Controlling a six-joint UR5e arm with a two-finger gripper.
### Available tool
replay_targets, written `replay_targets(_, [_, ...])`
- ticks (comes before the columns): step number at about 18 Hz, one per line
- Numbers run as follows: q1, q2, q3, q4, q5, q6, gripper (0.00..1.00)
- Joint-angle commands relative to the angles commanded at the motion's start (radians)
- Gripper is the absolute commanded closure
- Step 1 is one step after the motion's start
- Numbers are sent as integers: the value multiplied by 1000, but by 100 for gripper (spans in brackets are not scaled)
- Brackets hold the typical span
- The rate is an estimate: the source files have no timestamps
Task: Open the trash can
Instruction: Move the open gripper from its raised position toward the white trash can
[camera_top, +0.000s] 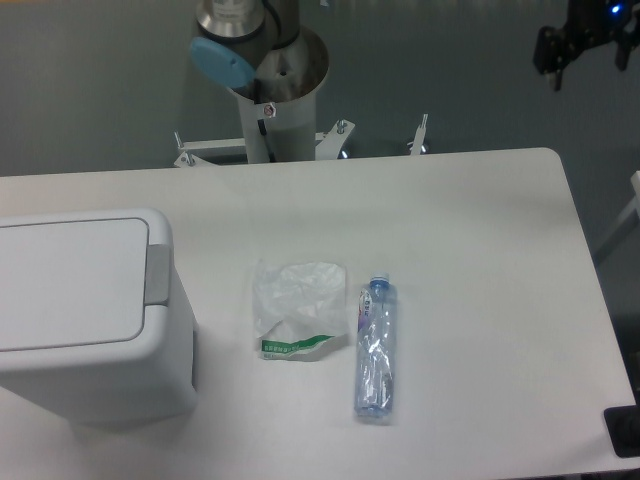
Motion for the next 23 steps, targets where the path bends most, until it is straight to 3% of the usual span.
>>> replay_targets(9, [-61,38,-8,-6,-9,-29,0])
replay_targets(16, [-190,103,-64,0,-148,-205,0])
replay_targets(23, [-353,104,-57,8,-236,-475,0])
